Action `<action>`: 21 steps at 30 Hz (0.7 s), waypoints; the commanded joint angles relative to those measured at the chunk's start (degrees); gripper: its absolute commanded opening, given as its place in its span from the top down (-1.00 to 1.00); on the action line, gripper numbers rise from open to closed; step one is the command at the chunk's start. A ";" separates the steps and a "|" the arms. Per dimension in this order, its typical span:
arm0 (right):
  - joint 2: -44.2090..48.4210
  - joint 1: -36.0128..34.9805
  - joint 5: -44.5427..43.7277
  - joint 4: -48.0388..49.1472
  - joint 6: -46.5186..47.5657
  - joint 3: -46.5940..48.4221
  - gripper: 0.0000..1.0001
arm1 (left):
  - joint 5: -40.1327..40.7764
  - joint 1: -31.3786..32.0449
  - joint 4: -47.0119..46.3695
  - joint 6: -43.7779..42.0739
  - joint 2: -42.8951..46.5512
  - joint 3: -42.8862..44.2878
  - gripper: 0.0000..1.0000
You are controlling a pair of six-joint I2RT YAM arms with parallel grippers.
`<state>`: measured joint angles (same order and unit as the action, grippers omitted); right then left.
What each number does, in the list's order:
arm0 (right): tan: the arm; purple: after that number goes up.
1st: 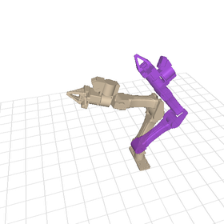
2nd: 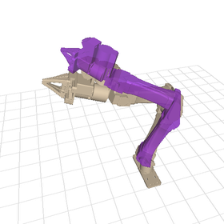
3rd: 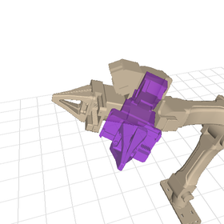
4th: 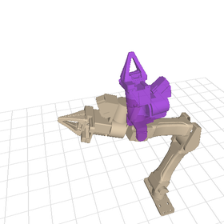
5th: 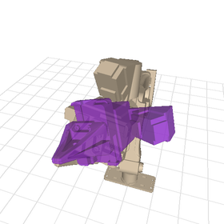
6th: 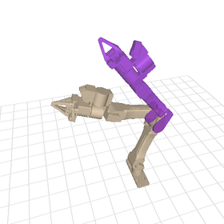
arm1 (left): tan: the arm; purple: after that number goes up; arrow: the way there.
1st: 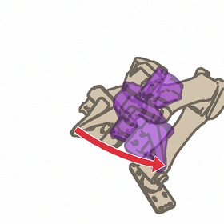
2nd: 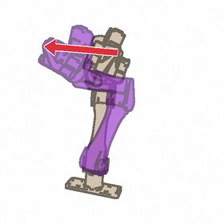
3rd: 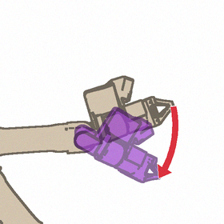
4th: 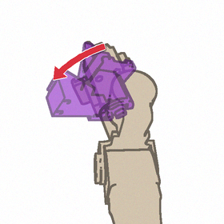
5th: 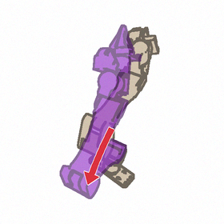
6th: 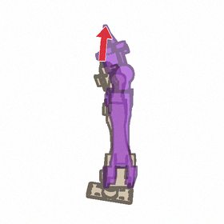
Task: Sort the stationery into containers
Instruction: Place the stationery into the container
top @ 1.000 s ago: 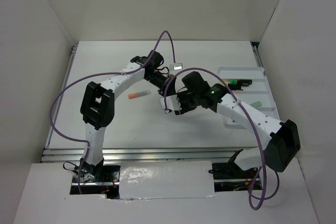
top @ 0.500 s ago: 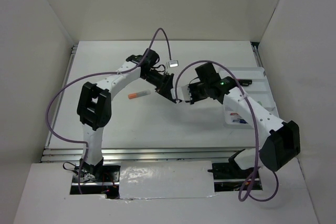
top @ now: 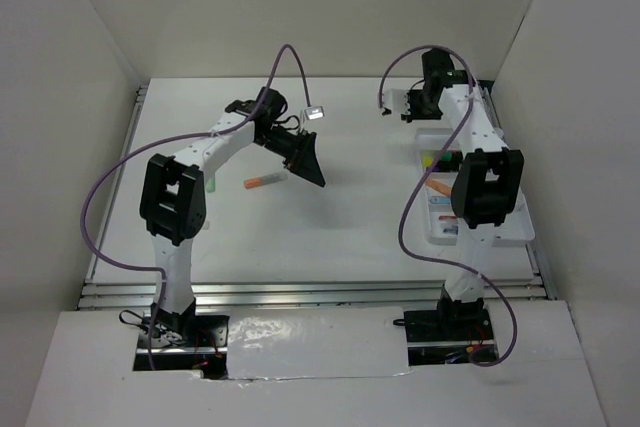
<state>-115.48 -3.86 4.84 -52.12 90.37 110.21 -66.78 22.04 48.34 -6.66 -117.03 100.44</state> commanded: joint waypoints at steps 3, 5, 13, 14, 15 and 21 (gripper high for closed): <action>-7.47 -1.33 -10.10 -8.62 2.18 7.73 0.90 | -2.91 0.19 3.25 -4.24 -1.00 2.73 -0.99; -10.55 -1.15 -13.70 -8.70 2.53 9.40 0.90 | -3.09 -0.07 4.39 -5.03 -1.79 3.35 -0.99; -14.51 1.04 -15.91 -6.33 4.11 8.63 0.86 | -3.62 -0.60 4.31 -6.00 -1.97 2.92 -0.99; -14.51 1.13 -16.18 -5.89 4.38 8.01 0.84 | -3.62 -0.51 4.40 -6.00 -2.06 2.83 -0.99; -14.07 1.22 -16.61 -4.76 5.34 6.52 0.82 | -3.53 -0.68 4.31 -6.00 -2.15 2.91 -0.99; -14.15 1.84 -17.93 -0.88 7.02 5.01 0.55 | -2.39 -1.04 3.18 -4.08 -3.11 3.80 -0.99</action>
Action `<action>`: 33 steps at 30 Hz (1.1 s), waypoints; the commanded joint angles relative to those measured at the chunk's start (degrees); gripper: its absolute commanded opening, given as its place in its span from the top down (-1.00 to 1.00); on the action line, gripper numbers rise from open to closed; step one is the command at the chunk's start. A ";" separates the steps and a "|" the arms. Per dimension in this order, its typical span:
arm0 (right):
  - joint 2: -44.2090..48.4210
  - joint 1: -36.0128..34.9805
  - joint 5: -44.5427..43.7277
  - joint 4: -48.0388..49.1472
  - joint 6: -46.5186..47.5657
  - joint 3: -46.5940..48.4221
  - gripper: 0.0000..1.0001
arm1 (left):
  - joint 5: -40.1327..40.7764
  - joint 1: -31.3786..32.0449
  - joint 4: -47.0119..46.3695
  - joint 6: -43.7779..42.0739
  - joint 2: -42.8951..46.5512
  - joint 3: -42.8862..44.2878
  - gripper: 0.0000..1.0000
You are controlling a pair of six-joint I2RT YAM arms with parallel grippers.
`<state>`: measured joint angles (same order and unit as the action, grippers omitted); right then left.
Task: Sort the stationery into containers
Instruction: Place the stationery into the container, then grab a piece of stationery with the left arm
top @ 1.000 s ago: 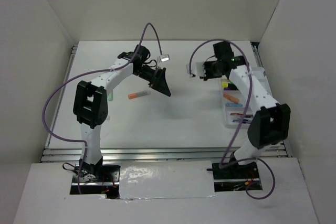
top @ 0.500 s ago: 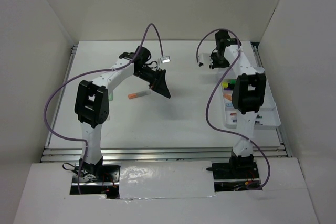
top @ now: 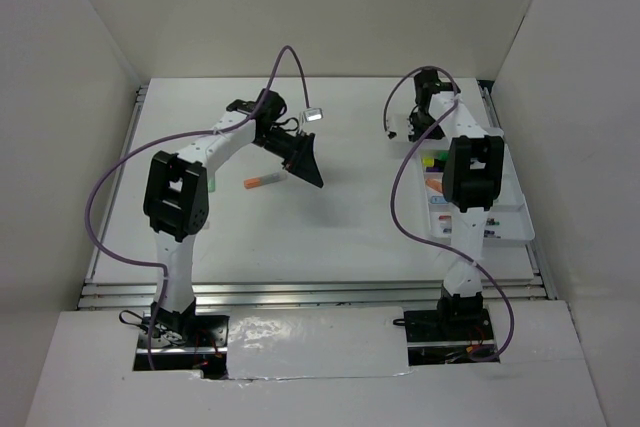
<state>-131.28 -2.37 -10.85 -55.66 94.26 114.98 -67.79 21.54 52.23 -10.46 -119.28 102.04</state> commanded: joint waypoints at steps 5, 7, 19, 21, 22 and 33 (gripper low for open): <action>2.43 -0.18 -3.82 5.82 3.04 -2.47 0.07 | 1.69 -2.11 -5.64 3.51 1.59 0.01 -0.99; 2.52 -0.09 -4.26 6.18 3.04 -3.27 0.00 | 3.36 -3.51 -7.22 5.88 2.91 -0.17 -0.99; 12.34 -1.85 2.23 6.44 0.49 -2.04 0.04 | 43.25 -8.79 -29.32 4.32 31.32 -18.91 -0.99; 15.08 -2.28 5.92 7.23 -1.44 -2.74 0.04 | 38.57 -10.11 -17.42 -4.77 26.86 -15.75 -0.99; 17.79 -2.37 7.50 7.40 -3.45 -3.00 0.04 | 37.39 -10.55 -14.38 -7.01 25.17 -15.38 -0.99; 38.72 -8.26 29.10 3.10 -30.17 -13.62 0.03 | 45.03 -12.84 -20.33 -16.61 15.94 -23.13 -0.69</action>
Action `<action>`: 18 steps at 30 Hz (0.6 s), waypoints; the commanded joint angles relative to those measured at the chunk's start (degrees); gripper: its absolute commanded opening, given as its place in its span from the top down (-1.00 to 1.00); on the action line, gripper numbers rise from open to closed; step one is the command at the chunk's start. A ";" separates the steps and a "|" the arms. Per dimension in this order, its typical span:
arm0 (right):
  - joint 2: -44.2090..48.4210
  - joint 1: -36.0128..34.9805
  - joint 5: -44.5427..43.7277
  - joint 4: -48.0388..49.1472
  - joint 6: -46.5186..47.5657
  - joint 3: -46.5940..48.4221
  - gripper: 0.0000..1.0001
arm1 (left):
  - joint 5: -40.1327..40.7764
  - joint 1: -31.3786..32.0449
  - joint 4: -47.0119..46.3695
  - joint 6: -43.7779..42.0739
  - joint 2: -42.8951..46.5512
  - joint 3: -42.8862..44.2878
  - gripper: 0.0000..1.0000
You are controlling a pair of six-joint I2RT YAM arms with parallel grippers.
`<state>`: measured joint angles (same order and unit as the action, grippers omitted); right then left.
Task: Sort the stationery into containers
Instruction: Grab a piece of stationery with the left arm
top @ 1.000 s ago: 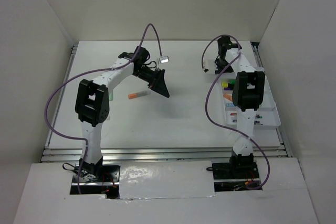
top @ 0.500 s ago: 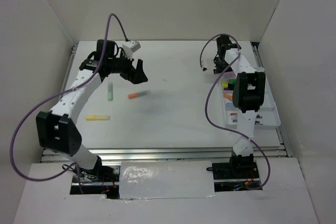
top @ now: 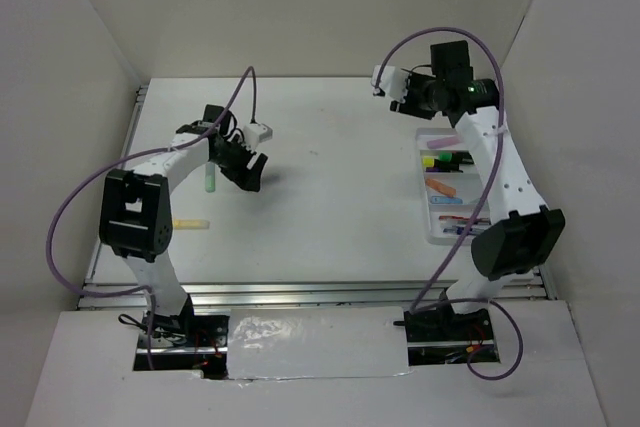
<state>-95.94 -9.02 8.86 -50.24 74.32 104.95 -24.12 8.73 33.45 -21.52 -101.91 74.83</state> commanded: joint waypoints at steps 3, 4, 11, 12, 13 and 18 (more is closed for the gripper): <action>10.14 -3.37 12.66 -0.39 -16.56 -10.27 0.03 | 0.31 -1.08 -1.11 -7.48 -5.84 6.99 -0.54; 11.38 -4.42 13.28 -0.30 -17.19 -13.16 0.03 | 0.13 -1.35 -1.37 -8.62 -7.50 7.61 -0.54; 18.59 -6.36 14.25 1.55 -17.81 -20.92 0.03 | -6.72 -2.84 5.22 -16.79 -15.07 14.64 -0.28; 18.77 -6.36 14.25 1.46 -17.81 -21.36 0.03 | -7.25 -2.84 5.57 -17.93 -15.51 14.91 -0.25; 18.77 -6.45 13.90 1.28 -17.72 -21.45 0.03 | -8.39 -3.10 6.44 -18.55 -16.12 15.26 -0.23; 18.77 -6.89 13.55 1.02 -17.81 -21.98 0.03 | -10.60 -3.28 8.47 -21.54 -16.83 14.56 -0.23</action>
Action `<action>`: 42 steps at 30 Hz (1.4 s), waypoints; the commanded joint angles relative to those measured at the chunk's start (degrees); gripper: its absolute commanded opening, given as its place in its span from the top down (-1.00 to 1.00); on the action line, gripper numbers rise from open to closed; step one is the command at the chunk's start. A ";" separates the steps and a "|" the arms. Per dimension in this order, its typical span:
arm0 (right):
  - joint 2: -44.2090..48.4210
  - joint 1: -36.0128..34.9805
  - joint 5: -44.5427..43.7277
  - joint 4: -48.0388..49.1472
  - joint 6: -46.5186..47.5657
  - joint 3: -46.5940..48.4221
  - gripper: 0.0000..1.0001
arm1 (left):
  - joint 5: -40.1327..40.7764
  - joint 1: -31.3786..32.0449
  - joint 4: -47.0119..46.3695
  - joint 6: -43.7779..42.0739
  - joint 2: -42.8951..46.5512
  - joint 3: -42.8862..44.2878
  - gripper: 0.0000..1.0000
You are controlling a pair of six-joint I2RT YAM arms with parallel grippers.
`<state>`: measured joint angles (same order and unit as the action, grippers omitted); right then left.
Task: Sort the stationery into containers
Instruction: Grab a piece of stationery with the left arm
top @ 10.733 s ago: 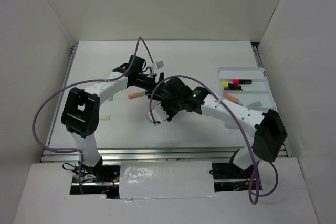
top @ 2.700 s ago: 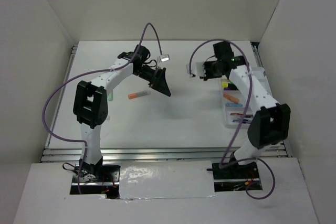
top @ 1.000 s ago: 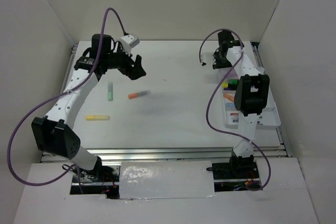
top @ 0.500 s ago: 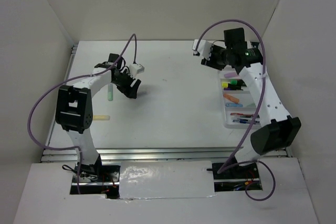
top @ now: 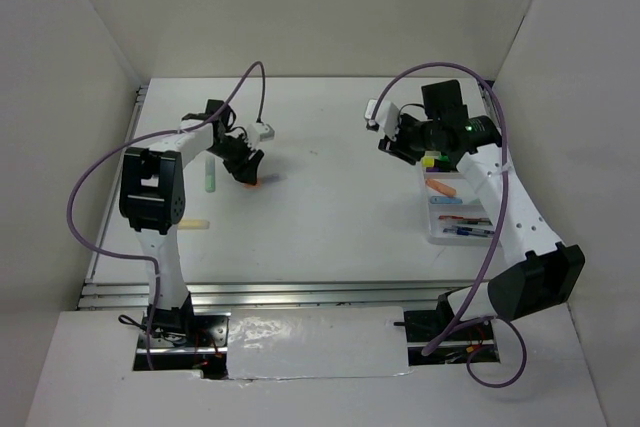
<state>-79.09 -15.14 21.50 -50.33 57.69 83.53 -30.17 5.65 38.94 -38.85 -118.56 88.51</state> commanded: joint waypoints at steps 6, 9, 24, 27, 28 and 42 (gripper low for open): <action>2.10 -1.65 0.74 1.46 -1.27 -1.00 0.03 | -3.84 -0.29 1.59 -5.18 0.08 -2.55 -0.20; 2.45 -2.09 0.30 1.63 -1.18 -1.52 0.03 | -1.12 0.06 -2.35 -4.22 1.05 -5.53 -0.15; 3.32 -3.76 -0.93 1.72 -0.66 -3.19 0.03 | 6.96 6.65 -9.23 0.62 -1.75 -5.54 -0.23; 4.73 -3.94 -1.19 2.25 0.40 -4.86 0.04 | 7.41 7.79 -8.70 1.23 -2.81 -4.58 -0.10; 5.52 -4.11 -1.19 2.51 1.01 -5.30 0.04 | 7.67 8.15 -8.79 1.58 -2.99 -4.66 -0.07; 11.07 -17.45 3.73 6.20 9.72 -10.23 0.13 | -12.95 12.45 4.38 25.74 -3.26 5.79 1.00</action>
<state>-67.94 -28.56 23.35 -47.24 64.79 73.03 -30.68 15.70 36.51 -22.55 -121.78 91.05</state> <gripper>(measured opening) 0.437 0.389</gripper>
